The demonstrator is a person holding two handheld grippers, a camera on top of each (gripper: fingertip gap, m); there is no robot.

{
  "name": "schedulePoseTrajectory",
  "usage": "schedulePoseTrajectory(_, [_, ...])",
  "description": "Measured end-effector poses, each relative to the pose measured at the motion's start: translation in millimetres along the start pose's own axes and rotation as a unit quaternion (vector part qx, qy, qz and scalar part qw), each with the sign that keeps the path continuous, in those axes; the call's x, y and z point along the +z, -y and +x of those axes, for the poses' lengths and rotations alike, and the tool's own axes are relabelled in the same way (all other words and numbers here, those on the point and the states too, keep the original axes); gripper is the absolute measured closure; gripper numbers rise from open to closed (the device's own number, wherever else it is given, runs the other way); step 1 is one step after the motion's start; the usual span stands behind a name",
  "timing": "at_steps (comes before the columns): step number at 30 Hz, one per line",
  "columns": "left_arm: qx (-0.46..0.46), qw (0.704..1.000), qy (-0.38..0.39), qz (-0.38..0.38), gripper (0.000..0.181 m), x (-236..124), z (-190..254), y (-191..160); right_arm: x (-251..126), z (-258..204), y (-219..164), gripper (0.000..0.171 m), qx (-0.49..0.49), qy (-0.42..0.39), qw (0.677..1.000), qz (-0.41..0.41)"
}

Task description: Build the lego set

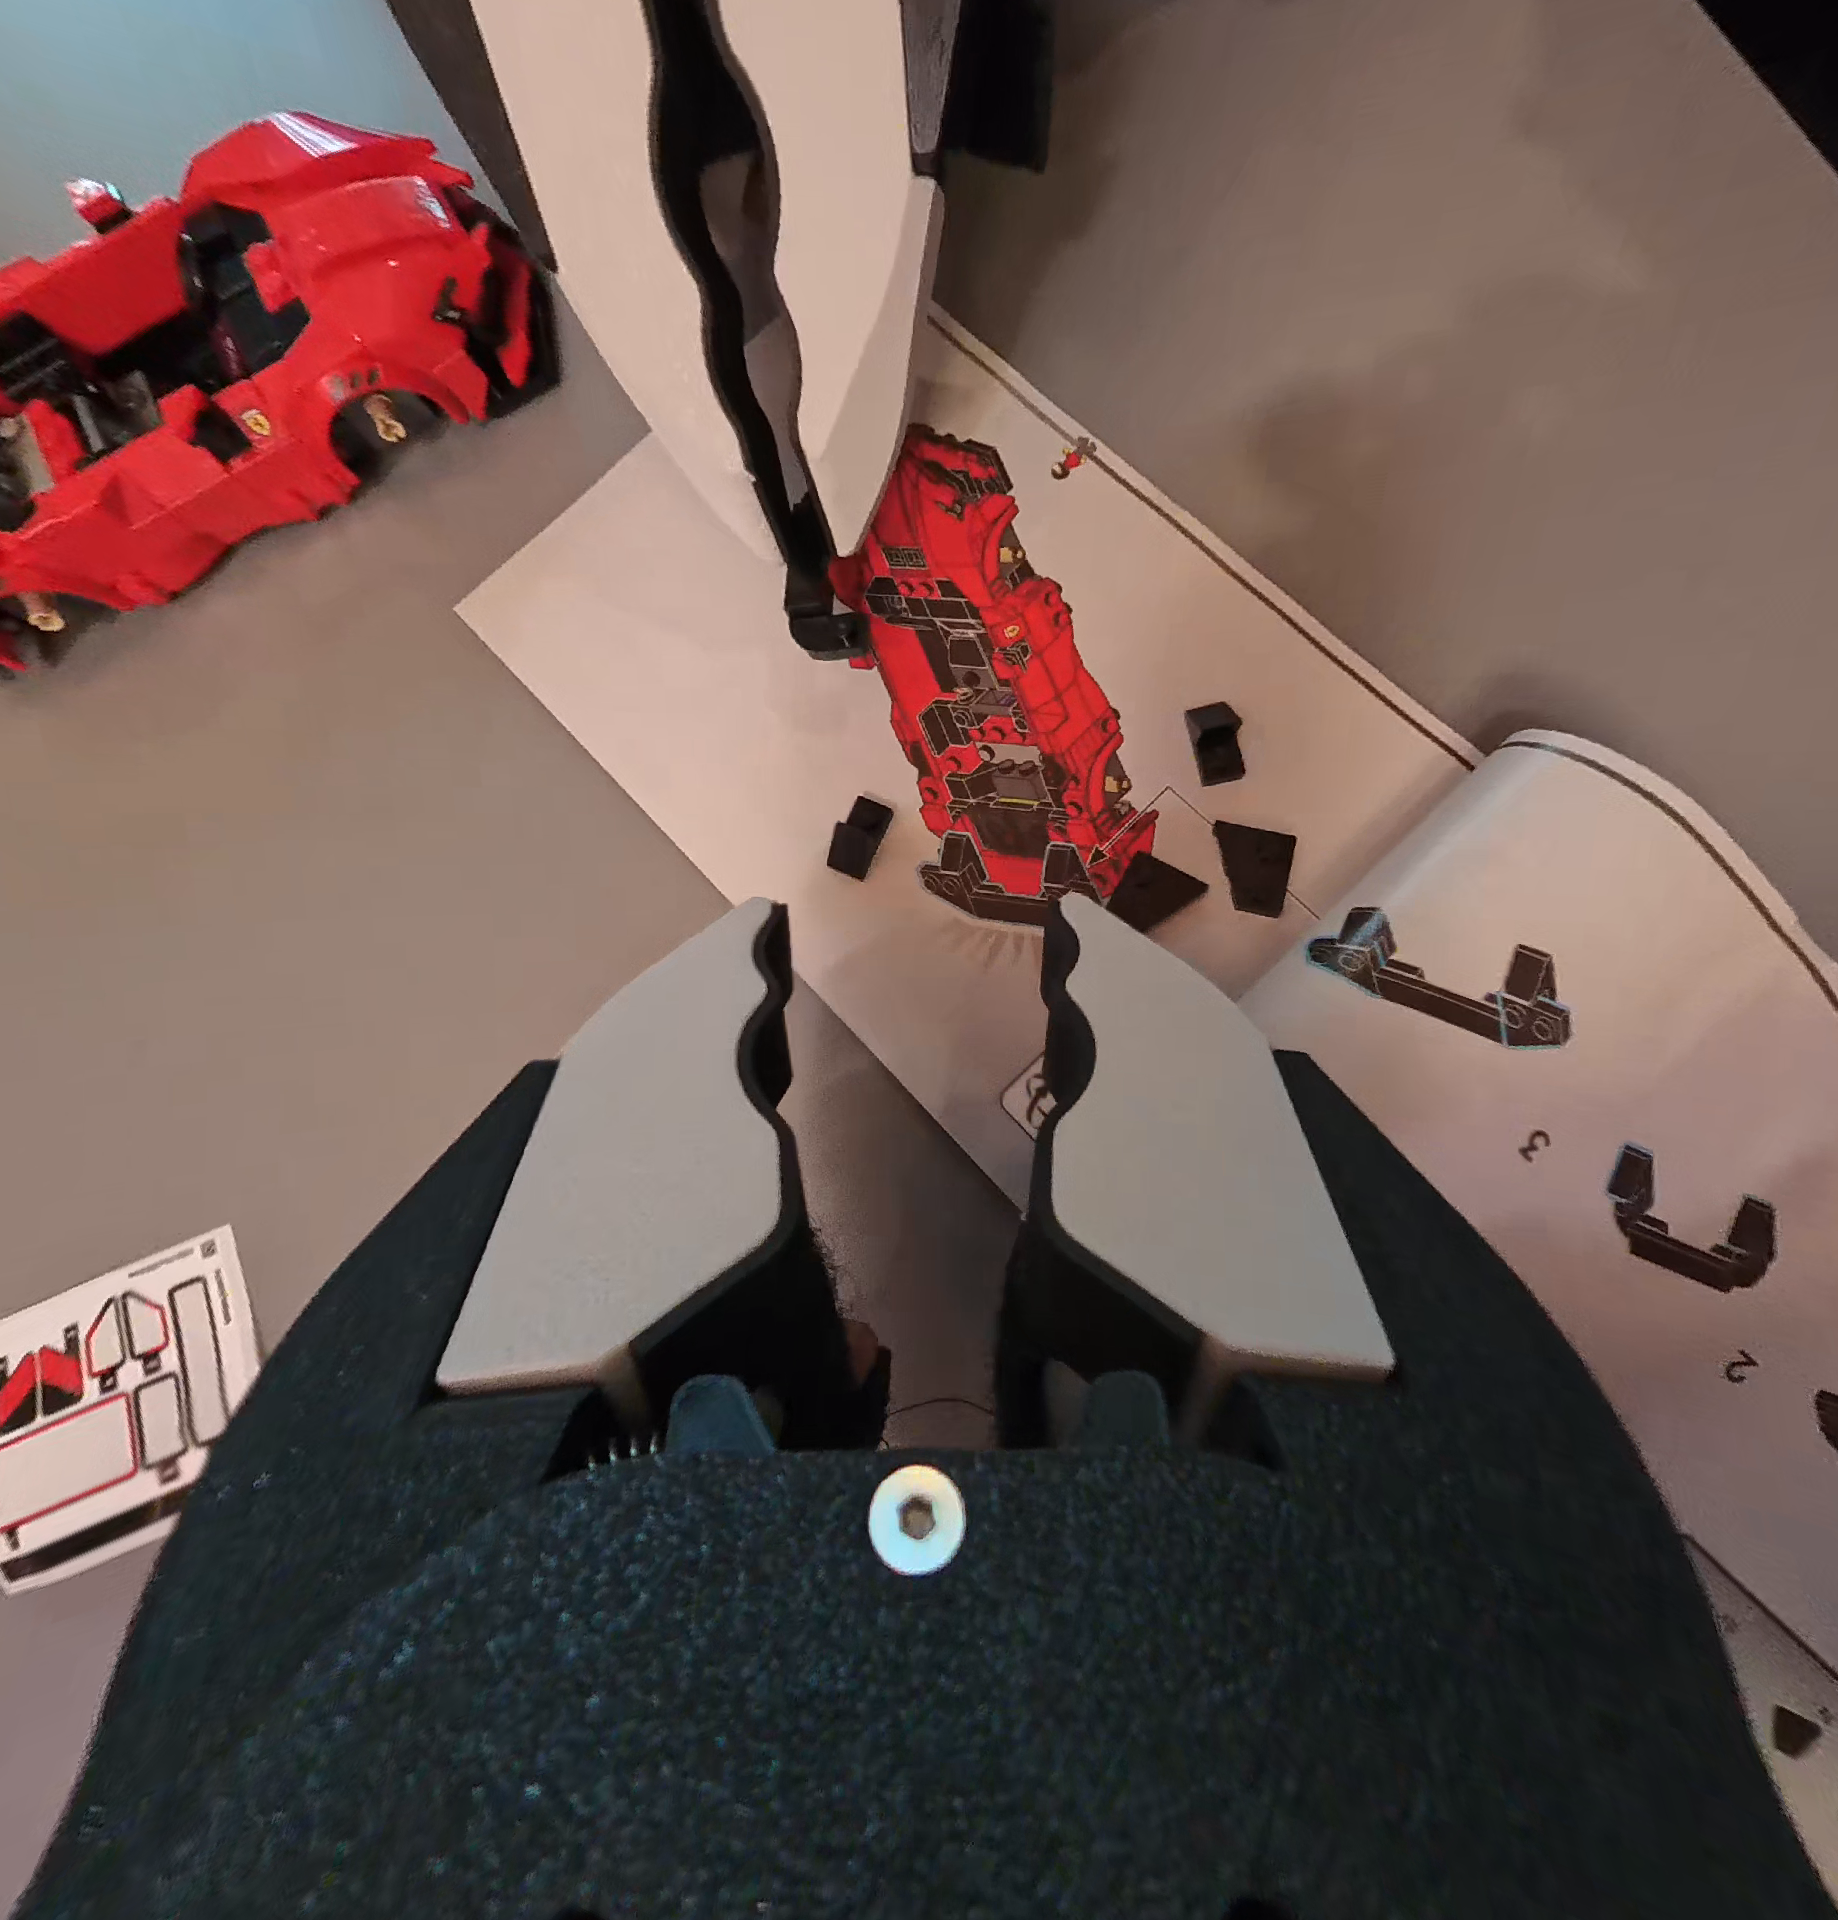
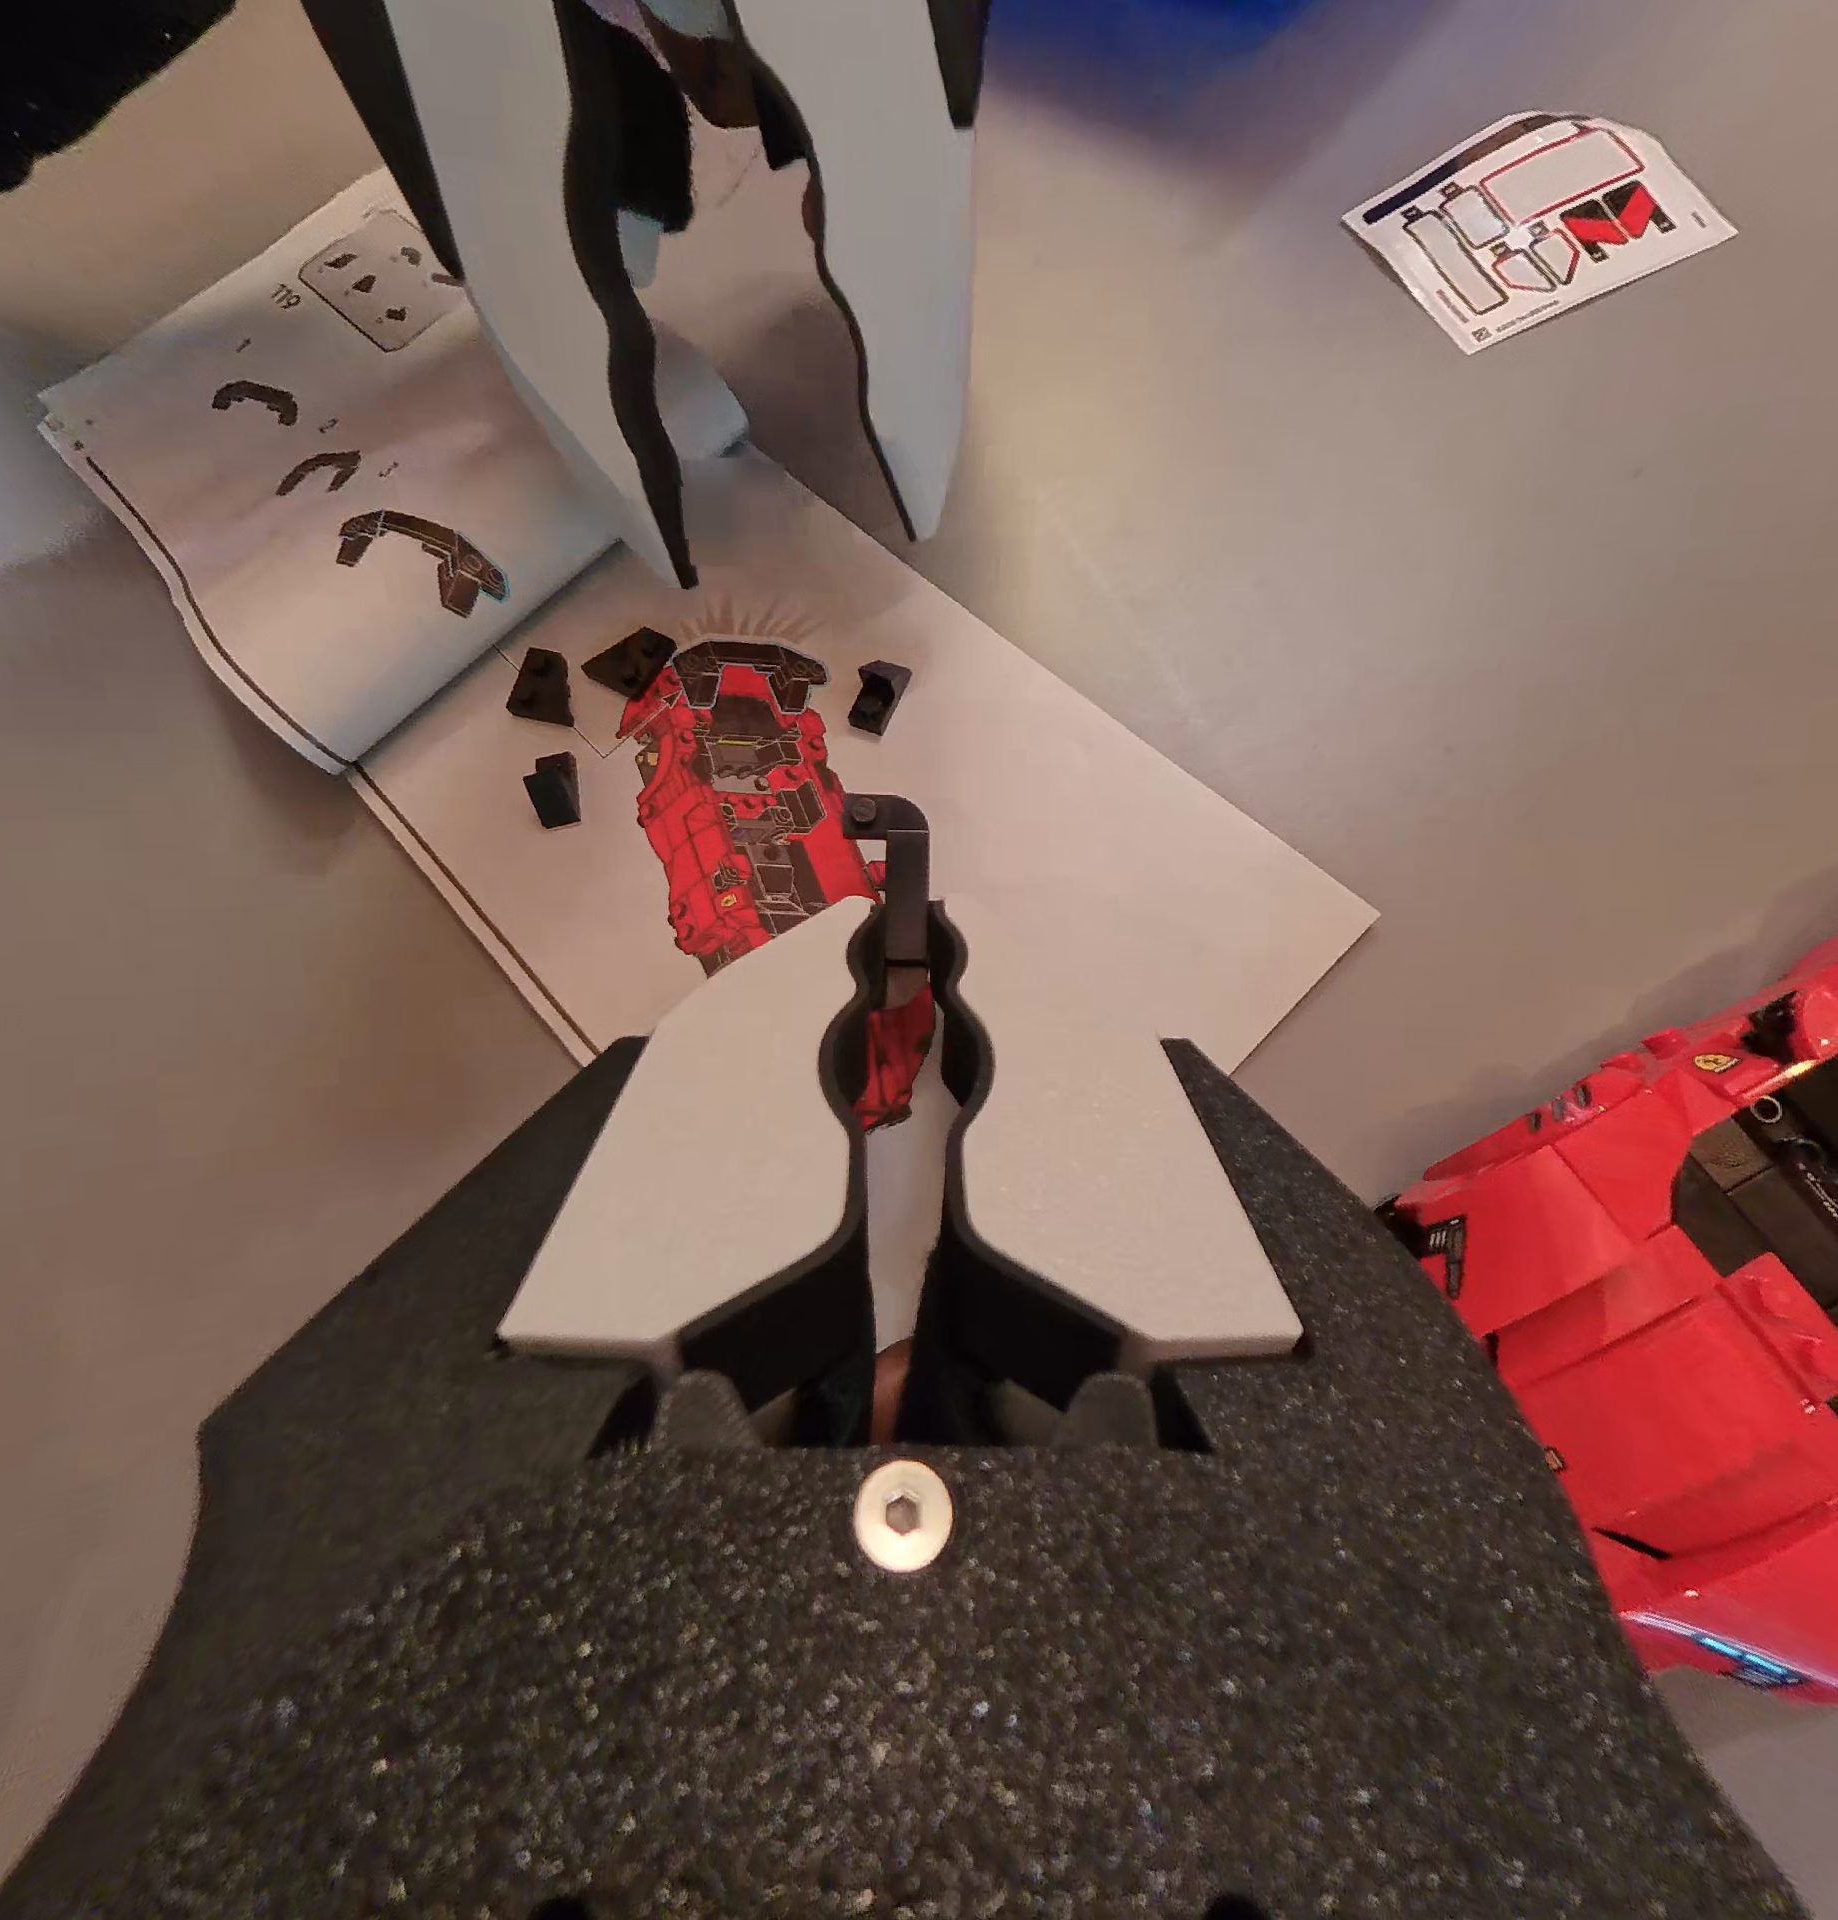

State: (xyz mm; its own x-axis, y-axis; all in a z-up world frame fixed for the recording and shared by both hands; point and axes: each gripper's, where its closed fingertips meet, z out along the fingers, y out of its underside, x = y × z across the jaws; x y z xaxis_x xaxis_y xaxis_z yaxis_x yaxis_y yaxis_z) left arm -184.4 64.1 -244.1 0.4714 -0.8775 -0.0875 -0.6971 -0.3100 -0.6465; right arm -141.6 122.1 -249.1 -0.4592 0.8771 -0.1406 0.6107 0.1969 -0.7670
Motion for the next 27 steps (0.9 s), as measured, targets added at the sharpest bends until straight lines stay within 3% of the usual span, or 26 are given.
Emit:
schedulePoseTrajectory(7, [0.005,0.999,-0.032,-0.004,0.146,13,4,-8,-1,2,0,0.164,0.003,-0.004,1.000,0.001])
schedulePoseTrajectory(13, [-0.029,0.998,-0.054,-0.010,0.176,14,6,-9,-1,2,1,0.164,0.006,-0.002,1.000,0.003])
schedulePoseTrajectory(16, [-0.052,0.997,-0.047,-0.013,0.180,10,6,-7,-1,2,3,0.163,0.007,-0.003,1.000,0.009])
schedulePoseTrajectory(22, [-0.072,0.997,-0.003,-0.020,0.181,-3,0,-2,-3,3,4,0.163,0.005,-0.008,1.000,0.014])
schedulePoseTrajectory(27, [-0.039,0.999,0.009,-0.014,0.159,4,-8,2,-4,0,7,0.163,0.004,-0.002,1.000,0.020])
